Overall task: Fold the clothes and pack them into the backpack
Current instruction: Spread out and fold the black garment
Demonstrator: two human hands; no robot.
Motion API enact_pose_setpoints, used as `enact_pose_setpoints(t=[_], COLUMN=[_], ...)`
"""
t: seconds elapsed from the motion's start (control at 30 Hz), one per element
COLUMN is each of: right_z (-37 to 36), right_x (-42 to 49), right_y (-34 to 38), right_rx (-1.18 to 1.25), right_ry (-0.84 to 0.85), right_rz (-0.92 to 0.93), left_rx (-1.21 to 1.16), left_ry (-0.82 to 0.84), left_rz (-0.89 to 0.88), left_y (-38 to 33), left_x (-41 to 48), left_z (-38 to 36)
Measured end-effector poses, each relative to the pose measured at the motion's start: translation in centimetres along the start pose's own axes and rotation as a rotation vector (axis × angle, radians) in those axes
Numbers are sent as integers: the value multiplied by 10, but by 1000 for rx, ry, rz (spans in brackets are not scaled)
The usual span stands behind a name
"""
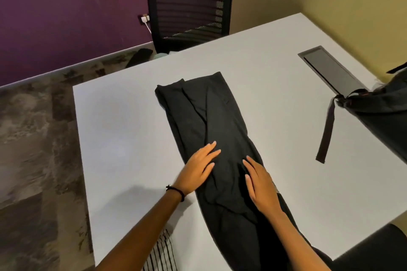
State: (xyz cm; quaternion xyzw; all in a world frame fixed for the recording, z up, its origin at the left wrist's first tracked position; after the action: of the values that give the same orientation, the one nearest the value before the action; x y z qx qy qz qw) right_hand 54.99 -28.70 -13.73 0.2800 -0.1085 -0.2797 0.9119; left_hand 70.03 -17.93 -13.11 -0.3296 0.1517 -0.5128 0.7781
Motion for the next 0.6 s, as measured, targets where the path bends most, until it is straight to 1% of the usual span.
enact_pose_setpoints(t=[0.07, 0.17, 0.23, 0.3, 0.33, 0.4, 0.47, 0.53, 0.6], right_z=[-8, -28, -44, -61, -69, -83, -89, -84, -66], right_x=[36, 88, 117, 144, 153, 174, 195, 218, 242], right_y=[6, 9, 13, 14, 13, 12, 16, 21, 20], right_rx=[-23, -96, -144, -195, -226, -288, -282, -147, 2], right_ry=[43, 155, 242, 322, 356, 396, 390, 316, 137], right_rz=[34, 92, 147, 183, 192, 200, 202, 182, 129], left_rx=[6, -7, -90, -244, -328, -422, -392, -348, -412], left_ry=[-139, -243, -287, -296, -282, -236, -246, -320, -430], left_rz=[144, 426, 624, 773, 802, 792, 789, 848, 851], left_y=[30, 82, 117, 144, 152, 163, 177, 194, 204], left_x=[22, 45, 53, 61, 65, 79, 91, 95, 100], left_z=[29, 58, 69, 72, 72, 71, 74, 81, 88])
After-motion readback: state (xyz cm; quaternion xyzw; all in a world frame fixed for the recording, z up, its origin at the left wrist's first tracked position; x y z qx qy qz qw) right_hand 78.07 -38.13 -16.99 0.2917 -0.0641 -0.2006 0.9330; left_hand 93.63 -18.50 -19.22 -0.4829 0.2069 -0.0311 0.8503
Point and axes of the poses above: each hand's wrist, its own x-axis towards the middle knuckle, its own z-axis out of the back of the hand, y = z × x, the point moved 9 cm from there along x, towards the middle knuckle, and after that the axes turned 3 degrees about -y, right-handed, at the moved point
